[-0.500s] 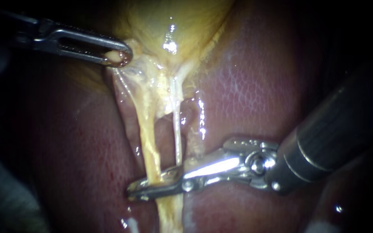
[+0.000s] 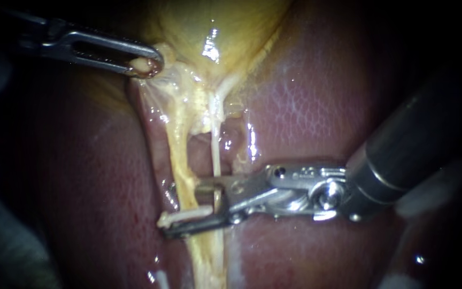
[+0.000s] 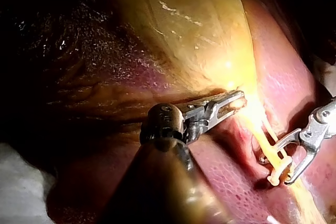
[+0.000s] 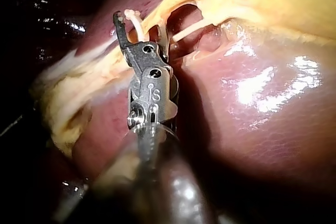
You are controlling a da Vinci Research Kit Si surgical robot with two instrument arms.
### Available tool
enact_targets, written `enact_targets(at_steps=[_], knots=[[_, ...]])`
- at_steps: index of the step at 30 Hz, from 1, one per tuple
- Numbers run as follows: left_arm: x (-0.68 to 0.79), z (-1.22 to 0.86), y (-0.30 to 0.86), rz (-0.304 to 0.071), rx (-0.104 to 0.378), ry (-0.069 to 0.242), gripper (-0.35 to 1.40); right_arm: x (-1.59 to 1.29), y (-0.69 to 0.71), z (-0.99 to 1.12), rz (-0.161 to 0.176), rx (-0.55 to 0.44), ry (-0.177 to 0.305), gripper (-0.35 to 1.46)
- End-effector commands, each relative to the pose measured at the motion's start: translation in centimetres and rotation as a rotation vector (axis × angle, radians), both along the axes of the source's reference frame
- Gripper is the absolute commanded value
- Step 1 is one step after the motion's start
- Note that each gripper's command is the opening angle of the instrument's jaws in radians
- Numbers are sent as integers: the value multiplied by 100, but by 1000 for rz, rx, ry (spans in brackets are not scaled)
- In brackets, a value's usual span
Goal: Going back first clip left tube
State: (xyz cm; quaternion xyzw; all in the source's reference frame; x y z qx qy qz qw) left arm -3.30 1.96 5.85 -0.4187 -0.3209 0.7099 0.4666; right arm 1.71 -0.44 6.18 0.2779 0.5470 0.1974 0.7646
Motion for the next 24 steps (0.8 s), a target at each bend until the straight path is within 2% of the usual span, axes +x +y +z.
enact_targets(at_steps=[1, 7, 13, 19, 24], knots=[[1, -1, 0, 1, 0, -1, -35, -3, 2, -2, 0, -12, 0, 50], [1, -1, 0, 1, 0, -1, -35, -31, 9, -13, -11, -81, 11, 50], [1, -1, 0, 1, 0, -1, -35, -82, 28, -41, -55, -163, 39, 50], [1, -1, 0, 1, 0, -1, -35, -129, 49, -68, -84, -212, -10, 50], [-1, 1, -3, 0, -2, 1, -35, -156, 56, -76, -75, -220, -34, 50]])
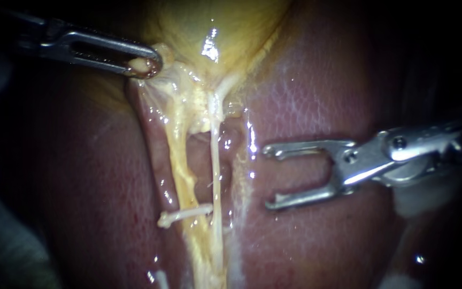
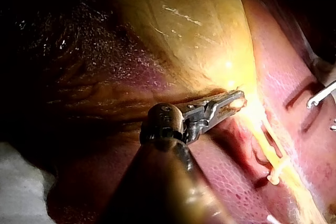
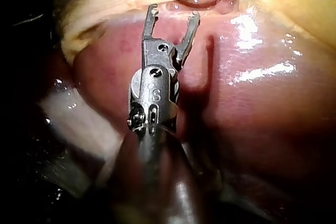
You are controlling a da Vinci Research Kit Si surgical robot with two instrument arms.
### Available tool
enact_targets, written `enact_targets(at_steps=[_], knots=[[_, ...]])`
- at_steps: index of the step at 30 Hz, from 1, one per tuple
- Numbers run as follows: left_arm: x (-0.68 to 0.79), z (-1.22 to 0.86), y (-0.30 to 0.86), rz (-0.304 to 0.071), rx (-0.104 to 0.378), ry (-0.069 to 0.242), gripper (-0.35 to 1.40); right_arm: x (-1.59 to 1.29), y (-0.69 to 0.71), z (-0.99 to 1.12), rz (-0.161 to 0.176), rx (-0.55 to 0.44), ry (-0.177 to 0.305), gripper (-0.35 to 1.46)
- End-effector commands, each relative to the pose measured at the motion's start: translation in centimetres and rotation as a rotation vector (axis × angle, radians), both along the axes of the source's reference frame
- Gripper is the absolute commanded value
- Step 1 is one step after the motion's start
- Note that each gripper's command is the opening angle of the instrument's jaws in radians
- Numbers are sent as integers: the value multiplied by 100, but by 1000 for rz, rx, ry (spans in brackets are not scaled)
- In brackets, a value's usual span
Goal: Going back first clip left tube
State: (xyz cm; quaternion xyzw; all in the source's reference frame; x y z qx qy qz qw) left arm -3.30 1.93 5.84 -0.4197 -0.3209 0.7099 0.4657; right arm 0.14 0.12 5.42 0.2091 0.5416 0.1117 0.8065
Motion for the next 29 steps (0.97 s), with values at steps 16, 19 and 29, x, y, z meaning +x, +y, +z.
enact_targets(at_steps=[16, 19, 29], knots=[[-39, 49, -22, 21, -11, -3, -35, -3, 3, -1, 1, -14, -1, 50], [-46, 56, -25, 25, -6, -2, -35, -3, 3, -2, 1, -14, -1, 50], [-45, 55, -24, 31, -3, -3, -35, -1, 1, -3, -3, -12, 2, 50]])
